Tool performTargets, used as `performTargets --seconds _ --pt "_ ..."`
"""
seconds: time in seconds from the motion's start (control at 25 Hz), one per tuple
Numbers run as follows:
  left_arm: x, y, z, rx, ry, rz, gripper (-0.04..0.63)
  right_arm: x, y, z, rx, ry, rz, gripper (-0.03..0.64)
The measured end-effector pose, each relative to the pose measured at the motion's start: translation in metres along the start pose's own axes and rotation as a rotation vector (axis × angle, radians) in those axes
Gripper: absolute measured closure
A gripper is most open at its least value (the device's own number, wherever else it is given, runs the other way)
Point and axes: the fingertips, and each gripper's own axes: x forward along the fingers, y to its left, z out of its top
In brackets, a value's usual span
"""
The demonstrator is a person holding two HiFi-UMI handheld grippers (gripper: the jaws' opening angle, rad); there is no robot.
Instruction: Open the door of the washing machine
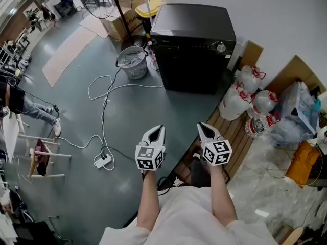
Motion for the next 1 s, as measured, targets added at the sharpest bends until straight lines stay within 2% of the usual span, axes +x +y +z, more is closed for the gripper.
performTargets --seconds 0.36,0.6,0.84,1.0 --pt "0.072 0.025 0.026 -0.058 0.038 0.104 0.538 0.076 -0.071 0.032 0.028 0.050 0.095 0.617" --pt "0.105 0.030 0.034 -0.093 0.082 0.183 0.538 0.109 -0.125 0.047 0.076 0.072 0.113 0.617" --pt "0.115 0.038 0.041 -0.076 0.136 0.243 0.538 0.126 -0.153 0.049 0.134 0.085 0.117 0.617" --pt "0.130 0.040 0.057 -0.059 0.139 0.247 0.538 0.129 -0.163 0.054 0.153 0.083 0.115 0.617"
